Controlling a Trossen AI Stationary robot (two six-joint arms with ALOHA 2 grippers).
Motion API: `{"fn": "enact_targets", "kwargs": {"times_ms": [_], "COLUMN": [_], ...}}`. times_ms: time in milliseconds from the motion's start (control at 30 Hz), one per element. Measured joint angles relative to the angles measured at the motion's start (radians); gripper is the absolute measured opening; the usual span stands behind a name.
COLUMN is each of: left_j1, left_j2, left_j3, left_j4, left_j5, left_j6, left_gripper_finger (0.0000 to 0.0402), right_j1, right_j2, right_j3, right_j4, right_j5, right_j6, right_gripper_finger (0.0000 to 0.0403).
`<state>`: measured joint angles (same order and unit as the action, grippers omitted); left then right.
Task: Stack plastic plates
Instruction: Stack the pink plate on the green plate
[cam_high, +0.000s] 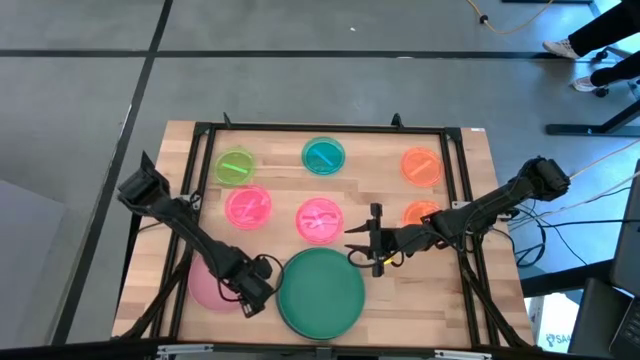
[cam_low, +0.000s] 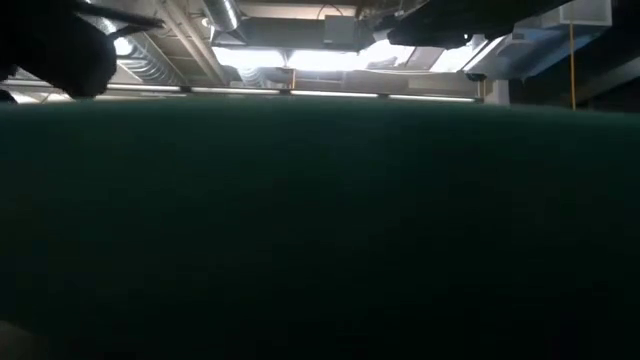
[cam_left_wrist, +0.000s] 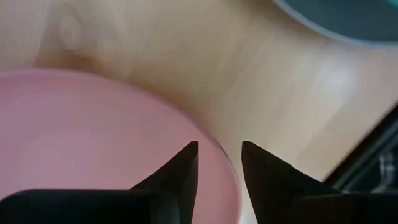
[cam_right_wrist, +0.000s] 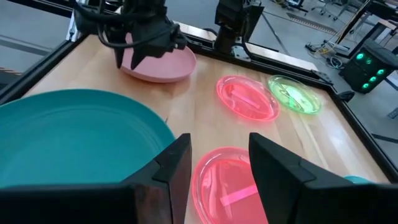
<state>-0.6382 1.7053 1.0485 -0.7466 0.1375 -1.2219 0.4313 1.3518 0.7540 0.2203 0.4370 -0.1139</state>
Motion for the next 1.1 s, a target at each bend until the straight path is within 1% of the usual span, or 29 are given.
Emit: {"fn": "enact_targets", "kwargs": {"times_ms": [133,300,400,567,733,867,1000,1100], "left_j1": [0.009,0.017,0.016,0.017,0.016,0.016,0.015,0.011], "left_j2": [0.023,0.057,0.073,0.074,0.073,0.070,0.060,0.032], "left_j3": [0.000,0.000,0.000,0.000,0.000,0.002,0.002,0.001], "left_j4": [0.000,0.005,0.008,0.007,0.007,0.000,-0.013,-0.035], "left_j5": [-0.001,0.015,0.007,0.022,0.063,0.071,0.082,0.060], "left_j6": [0.010,0.075,0.107,0.148,0.199,0.226,0.246,0.256], "left_gripper_finger": [0.0116,0.0116,0.0109,0.0082,0.0046,0.0023,0.0015,0.0012], "right_j1": [0.000,0.000,0.000,0.000,0.000,0.000,0.000,0.000], "right_j2": [0.000,0.000,0.000,0.000,0.000,0.000,0.000,0.000], "right_j3": [0.000,0.000,0.000,0.000,0.000,0.000,0.000,0.000], "right_j4": [0.003,0.002,0.002,0.003,0.009,0.011,0.017,0.018], "right_j5": [0.000,0.000,0.000,0.000,0.001,0.001,0.000,0.000], "right_j6": [0.000,0.000,0.000,0.000,0.000,0.000,0.000,0.000], "right_gripper_finger": [0.0152,0.0152,0.0152,0.0152,0.0152,0.0152,0.0152,0.0152]}}
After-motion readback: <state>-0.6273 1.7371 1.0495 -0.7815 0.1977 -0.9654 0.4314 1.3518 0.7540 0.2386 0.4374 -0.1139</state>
